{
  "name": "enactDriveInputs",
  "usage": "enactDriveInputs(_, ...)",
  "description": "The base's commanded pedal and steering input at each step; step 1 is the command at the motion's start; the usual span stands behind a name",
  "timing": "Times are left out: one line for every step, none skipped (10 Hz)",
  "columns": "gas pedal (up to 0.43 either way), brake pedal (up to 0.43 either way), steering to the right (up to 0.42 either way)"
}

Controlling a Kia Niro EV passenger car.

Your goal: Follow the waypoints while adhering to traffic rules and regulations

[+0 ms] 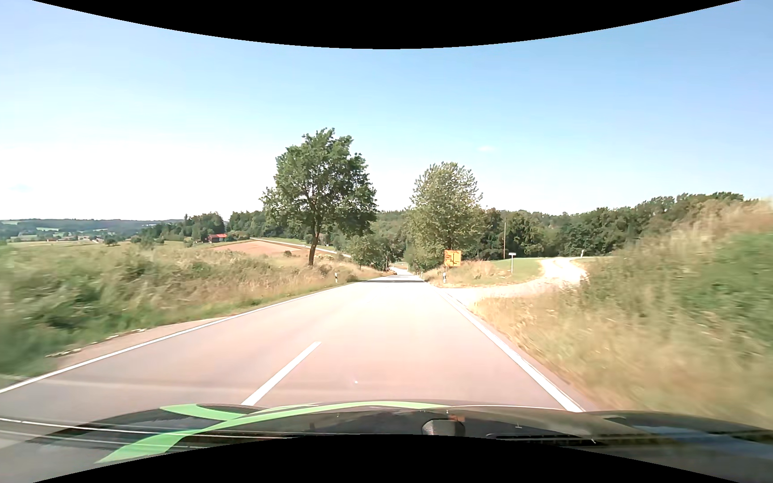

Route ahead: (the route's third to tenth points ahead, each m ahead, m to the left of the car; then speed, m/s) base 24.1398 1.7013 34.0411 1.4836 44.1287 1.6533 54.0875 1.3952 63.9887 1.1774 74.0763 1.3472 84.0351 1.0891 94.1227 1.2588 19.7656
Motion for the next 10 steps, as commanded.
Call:
enactDriveInputs(0.13, 0.0, 0.0)
enactDriveInputs(0.13, 0.0, 0.0)
enactDriveInputs(0.13, 0.0, 0.0)
enactDriveInputs(0.13, 0.0, 0.0)
enactDriveInputs(0.15, 0.0, 0.0)
enactDriveInputs(0.157, 0.0, 0.0)
enactDriveInputs(0.169, 0.0, 0.0)
enactDriveInputs(0.169, 0.0, 0.0)
enactDriveInputs(0.169, 0.0, 0.0)
enactDriveInputs(0.157, 0.0, 0.0)
